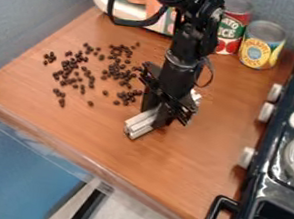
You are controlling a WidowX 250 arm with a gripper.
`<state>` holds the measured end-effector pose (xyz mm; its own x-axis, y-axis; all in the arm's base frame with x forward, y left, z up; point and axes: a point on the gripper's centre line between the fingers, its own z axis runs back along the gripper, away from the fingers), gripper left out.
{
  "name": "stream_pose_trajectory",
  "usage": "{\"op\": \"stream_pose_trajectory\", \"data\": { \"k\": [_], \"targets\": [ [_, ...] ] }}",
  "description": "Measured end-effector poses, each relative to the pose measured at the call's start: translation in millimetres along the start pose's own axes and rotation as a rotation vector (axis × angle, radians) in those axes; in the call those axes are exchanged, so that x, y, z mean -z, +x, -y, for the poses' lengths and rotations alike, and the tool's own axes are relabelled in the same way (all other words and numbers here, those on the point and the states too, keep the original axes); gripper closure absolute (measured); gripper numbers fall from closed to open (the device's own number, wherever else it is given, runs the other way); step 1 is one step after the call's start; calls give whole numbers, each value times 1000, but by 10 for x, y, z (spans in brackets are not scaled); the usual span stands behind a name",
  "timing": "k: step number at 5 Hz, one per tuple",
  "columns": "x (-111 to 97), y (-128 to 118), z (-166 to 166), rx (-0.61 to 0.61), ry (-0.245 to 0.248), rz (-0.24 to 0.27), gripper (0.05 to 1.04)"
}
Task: Sweep into pile
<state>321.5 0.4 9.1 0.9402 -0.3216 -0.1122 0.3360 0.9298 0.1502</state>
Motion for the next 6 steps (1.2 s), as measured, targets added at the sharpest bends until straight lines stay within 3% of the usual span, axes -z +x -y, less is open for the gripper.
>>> {"op": "stream_pose_trajectory", "data": {
  "k": [1, 3, 4, 6],
  "targets": [
    [54, 11, -283, 32, -7, -41, 705],
    [138, -94, -783, 90, -82, -137, 705],
    [150, -77, -883, 123, -93, -152, 705],
    [197, -71, -1229, 60, -96, -139, 705]
  ]
}}
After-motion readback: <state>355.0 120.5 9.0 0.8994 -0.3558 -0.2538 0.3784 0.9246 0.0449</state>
